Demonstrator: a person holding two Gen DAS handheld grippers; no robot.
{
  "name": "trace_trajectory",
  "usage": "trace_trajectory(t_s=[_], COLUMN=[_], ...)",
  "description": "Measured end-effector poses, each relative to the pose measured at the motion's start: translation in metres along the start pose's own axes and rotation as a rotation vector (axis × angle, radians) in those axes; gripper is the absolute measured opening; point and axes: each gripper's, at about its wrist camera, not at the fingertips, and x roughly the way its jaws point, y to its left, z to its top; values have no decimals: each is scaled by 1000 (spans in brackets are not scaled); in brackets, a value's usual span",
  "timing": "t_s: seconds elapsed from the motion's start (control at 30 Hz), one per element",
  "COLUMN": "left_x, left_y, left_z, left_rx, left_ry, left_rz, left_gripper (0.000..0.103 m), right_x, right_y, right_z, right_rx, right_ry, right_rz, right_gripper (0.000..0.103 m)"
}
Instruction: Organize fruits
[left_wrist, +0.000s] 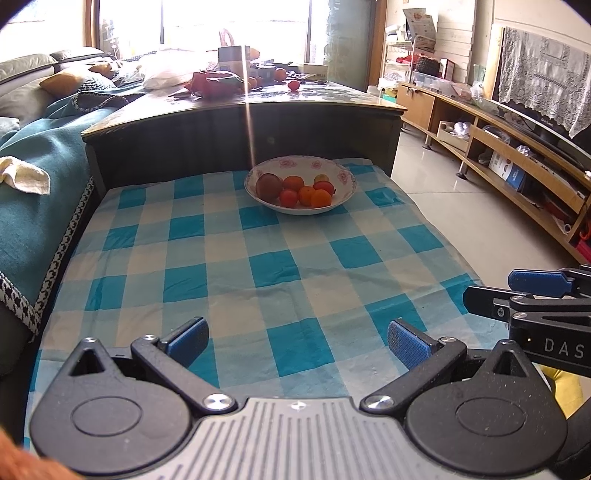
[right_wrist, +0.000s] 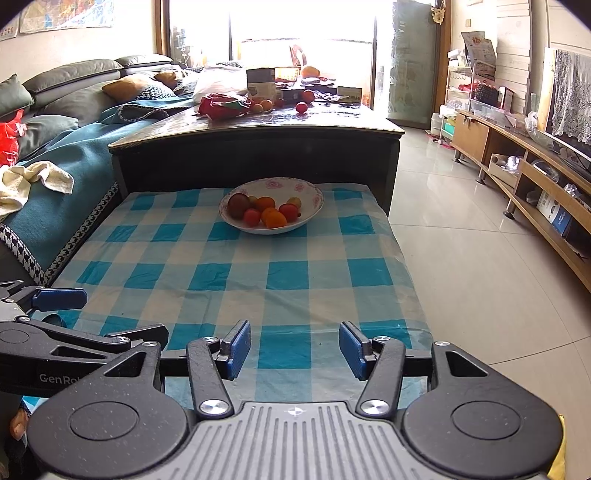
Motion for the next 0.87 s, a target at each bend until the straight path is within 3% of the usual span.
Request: trace_trajectory(t_s=[0.87], left_x=[-4], left_y=[0], left_z=[-3], left_rx=[-2], left_ry=[3], left_rz=[2], left_gripper=[103], right_x=[-2], right_y=[3], right_z=[0], right_rx=[-8], right_ry=[1], right_rz=[1], right_gripper=[49])
